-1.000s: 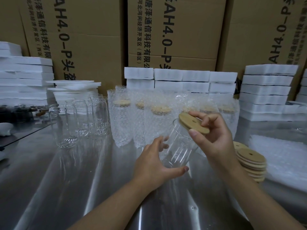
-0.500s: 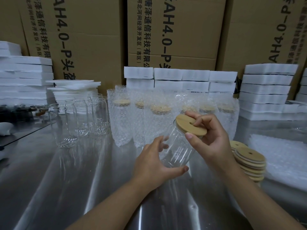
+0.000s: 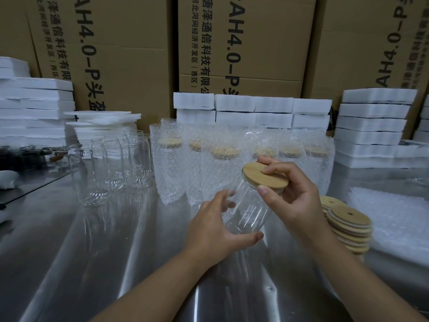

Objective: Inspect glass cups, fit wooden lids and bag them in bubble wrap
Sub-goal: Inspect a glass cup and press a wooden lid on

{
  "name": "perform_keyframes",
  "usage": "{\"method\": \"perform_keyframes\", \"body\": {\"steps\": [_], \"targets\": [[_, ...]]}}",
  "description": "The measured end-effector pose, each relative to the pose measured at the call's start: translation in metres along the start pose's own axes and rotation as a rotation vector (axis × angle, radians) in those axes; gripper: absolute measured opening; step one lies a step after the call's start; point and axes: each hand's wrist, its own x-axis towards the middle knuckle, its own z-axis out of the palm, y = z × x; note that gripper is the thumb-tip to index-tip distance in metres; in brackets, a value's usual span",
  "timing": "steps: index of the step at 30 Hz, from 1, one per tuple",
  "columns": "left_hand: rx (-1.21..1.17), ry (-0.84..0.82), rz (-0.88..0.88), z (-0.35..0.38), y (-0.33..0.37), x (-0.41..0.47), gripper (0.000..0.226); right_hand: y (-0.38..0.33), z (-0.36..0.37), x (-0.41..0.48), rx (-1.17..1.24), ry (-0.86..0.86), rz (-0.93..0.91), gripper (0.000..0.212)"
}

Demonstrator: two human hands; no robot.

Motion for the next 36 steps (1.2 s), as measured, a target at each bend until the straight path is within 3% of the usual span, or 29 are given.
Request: {"method": "perform_keyframes", "body": {"steps": [36], "targets": [[-0.006, 0.003, -0.026, -0.0016, 0.0022, -0.0009, 0.076, 0.0082, 0.0074, -0.0053, -0.023, 0.061, -0.032, 0.029]]}}
